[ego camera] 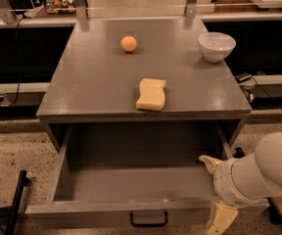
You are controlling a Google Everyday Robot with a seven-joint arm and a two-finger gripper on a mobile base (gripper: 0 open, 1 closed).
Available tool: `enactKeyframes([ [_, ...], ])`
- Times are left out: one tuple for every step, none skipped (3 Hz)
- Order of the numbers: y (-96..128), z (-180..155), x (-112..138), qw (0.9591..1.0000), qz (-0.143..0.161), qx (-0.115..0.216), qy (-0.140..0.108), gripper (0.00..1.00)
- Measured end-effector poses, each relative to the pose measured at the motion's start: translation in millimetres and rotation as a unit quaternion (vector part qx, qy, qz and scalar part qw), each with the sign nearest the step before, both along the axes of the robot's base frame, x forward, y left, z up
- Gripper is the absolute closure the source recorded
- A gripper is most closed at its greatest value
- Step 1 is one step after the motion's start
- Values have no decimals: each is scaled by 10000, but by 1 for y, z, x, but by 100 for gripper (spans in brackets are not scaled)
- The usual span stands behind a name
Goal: Close top drawer
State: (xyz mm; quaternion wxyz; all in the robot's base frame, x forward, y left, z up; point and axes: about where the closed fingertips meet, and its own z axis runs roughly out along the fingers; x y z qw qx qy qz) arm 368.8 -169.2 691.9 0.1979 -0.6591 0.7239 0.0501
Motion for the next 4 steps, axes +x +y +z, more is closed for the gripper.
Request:
enactKeyframes([
  [5,-9,1,9997,175,83,-132,15],
  [6,-16,11,9989,299,-2,-348,19],
  [5,-19,27,9976,378,-166,-559,26],
  [2,-14,45,9959,353,-278,-782,27],
])
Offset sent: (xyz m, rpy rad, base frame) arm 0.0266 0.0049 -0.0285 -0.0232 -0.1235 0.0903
